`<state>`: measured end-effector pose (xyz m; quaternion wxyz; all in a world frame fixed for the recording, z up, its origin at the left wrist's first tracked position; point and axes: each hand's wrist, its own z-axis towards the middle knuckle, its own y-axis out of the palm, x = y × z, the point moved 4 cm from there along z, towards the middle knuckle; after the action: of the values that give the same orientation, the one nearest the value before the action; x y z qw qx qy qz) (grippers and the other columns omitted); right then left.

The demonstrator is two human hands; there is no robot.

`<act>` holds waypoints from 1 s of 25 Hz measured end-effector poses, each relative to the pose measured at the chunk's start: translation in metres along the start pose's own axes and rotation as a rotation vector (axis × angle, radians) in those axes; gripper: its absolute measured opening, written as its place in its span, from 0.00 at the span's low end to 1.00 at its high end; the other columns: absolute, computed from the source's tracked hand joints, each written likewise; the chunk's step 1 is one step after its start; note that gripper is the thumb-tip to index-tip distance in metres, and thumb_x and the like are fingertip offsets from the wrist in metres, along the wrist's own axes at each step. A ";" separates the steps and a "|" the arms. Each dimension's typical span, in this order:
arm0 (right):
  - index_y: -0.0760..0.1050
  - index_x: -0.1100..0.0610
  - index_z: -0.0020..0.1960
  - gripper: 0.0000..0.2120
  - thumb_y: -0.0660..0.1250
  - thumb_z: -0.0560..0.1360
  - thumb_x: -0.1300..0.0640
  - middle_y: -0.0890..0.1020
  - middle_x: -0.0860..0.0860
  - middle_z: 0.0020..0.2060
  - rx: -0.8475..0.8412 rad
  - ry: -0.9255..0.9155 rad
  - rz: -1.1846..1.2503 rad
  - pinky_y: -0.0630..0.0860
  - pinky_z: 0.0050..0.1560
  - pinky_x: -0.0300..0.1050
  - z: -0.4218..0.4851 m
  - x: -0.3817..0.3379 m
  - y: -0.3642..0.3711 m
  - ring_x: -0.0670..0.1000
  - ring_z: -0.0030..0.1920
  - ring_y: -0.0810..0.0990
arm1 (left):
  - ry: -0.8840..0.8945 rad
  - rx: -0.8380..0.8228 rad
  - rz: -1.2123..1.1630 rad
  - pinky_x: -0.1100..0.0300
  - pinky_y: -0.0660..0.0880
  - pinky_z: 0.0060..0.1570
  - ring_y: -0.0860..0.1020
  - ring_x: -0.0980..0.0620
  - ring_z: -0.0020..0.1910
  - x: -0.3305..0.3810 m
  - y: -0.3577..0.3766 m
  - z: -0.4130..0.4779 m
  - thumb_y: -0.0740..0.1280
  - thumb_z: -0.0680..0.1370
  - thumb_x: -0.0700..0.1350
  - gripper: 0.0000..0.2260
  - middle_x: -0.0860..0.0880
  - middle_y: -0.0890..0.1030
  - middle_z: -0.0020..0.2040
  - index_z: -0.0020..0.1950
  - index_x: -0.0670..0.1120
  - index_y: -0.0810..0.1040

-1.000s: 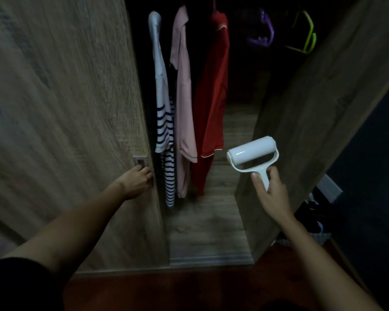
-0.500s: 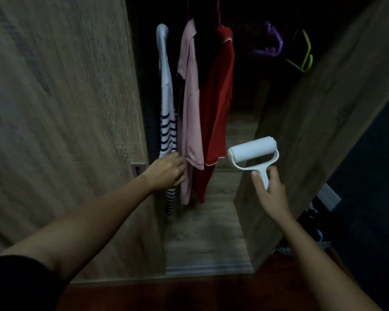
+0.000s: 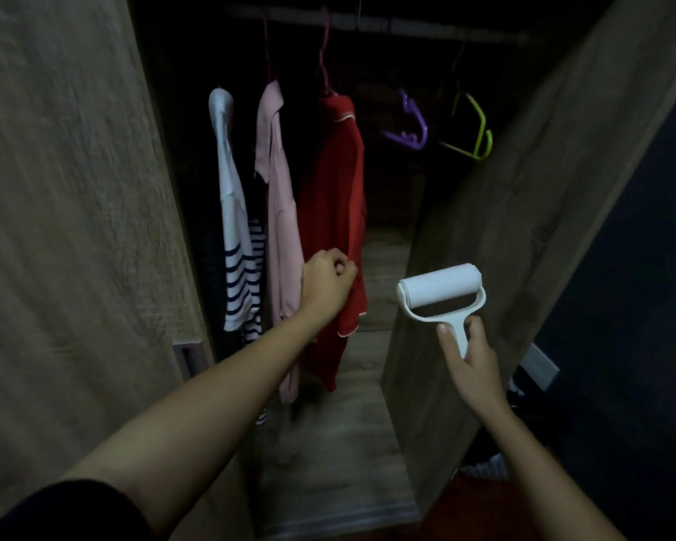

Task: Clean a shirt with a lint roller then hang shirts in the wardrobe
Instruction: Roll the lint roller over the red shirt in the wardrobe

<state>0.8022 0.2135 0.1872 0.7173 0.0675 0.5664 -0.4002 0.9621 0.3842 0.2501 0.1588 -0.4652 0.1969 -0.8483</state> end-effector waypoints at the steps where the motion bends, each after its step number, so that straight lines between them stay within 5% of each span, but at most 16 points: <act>1: 0.69 0.56 0.49 0.09 0.62 0.77 0.51 0.79 0.52 0.35 -0.005 0.001 0.006 0.73 0.37 0.43 0.008 0.001 0.003 0.45 0.35 0.78 | 0.000 0.053 -0.022 0.58 0.66 0.40 0.71 0.51 0.38 0.000 -0.005 -0.005 0.64 0.75 0.40 0.05 0.50 0.72 0.33 0.40 0.43 0.75; 5: 0.69 0.57 0.50 0.09 0.63 0.77 0.52 0.78 0.49 0.35 -0.065 0.000 0.083 0.71 0.37 0.45 0.038 -0.002 0.035 0.41 0.33 0.76 | -0.118 0.324 -0.116 0.58 0.61 0.37 0.71 0.49 0.34 -0.007 -0.059 -0.015 0.57 0.79 0.41 0.05 0.47 0.71 0.33 0.44 0.44 0.66; 9: 0.67 0.54 0.53 0.06 0.63 0.77 0.56 0.77 0.47 0.39 -0.240 -0.065 0.236 0.72 0.39 0.39 0.061 -0.024 0.083 0.39 0.36 0.76 | 0.014 0.576 0.201 0.52 0.62 0.35 0.78 0.35 0.38 -0.016 -0.138 -0.007 0.56 0.81 0.43 0.08 0.35 0.79 0.39 0.52 0.39 0.69; 13: 0.67 0.48 0.47 0.04 0.60 0.79 0.56 0.74 0.44 0.29 -0.414 -0.097 0.387 0.68 0.25 0.38 0.075 -0.040 0.110 0.42 0.24 0.69 | 0.199 0.468 0.468 0.54 0.67 0.34 0.79 0.41 0.32 -0.032 -0.194 0.004 0.61 0.78 0.47 0.10 0.41 0.78 0.33 0.45 0.39 0.72; 16: 0.68 0.46 0.47 0.03 0.62 0.77 0.49 0.76 0.44 0.28 -0.470 -0.176 0.388 0.70 0.25 0.40 0.081 -0.046 0.121 0.44 0.23 0.72 | 0.166 0.417 0.420 0.66 0.63 0.30 0.71 0.62 0.27 -0.043 -0.221 0.011 0.64 0.76 0.51 0.12 0.56 0.74 0.29 0.36 0.49 0.68; 18: 0.69 0.47 0.47 0.11 0.61 0.72 0.41 0.78 0.45 0.28 -0.467 -0.236 0.375 0.72 0.27 0.40 0.083 -0.047 0.132 0.44 0.24 0.75 | 0.156 0.414 0.414 0.71 0.63 0.30 0.69 0.65 0.27 -0.046 -0.226 0.015 0.65 0.76 0.50 0.15 0.61 0.74 0.30 0.33 0.52 0.64; 23: 0.69 0.43 0.45 0.12 0.56 0.74 0.36 0.79 0.43 0.29 -0.525 -0.344 0.226 0.70 0.30 0.42 0.056 -0.056 0.168 0.44 0.28 0.78 | 0.158 0.451 0.480 0.62 0.63 0.28 0.66 0.55 0.28 -0.059 -0.228 0.016 0.62 0.76 0.56 0.21 0.41 0.72 0.26 0.33 0.39 0.70; 25: 0.70 0.43 0.48 0.11 0.57 0.74 0.38 0.79 0.45 0.30 -0.601 -0.402 0.187 0.69 0.32 0.44 0.044 -0.075 0.185 0.46 0.32 0.79 | 0.165 0.453 0.473 0.63 0.62 0.28 0.66 0.56 0.28 -0.060 -0.229 0.016 0.63 0.76 0.55 0.21 0.41 0.71 0.26 0.32 0.38 0.71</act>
<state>0.9527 0.3505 0.2016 0.8354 -0.1746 0.4979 -0.1541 0.9868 0.6077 0.3249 0.4340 -0.2893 0.1183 -0.8450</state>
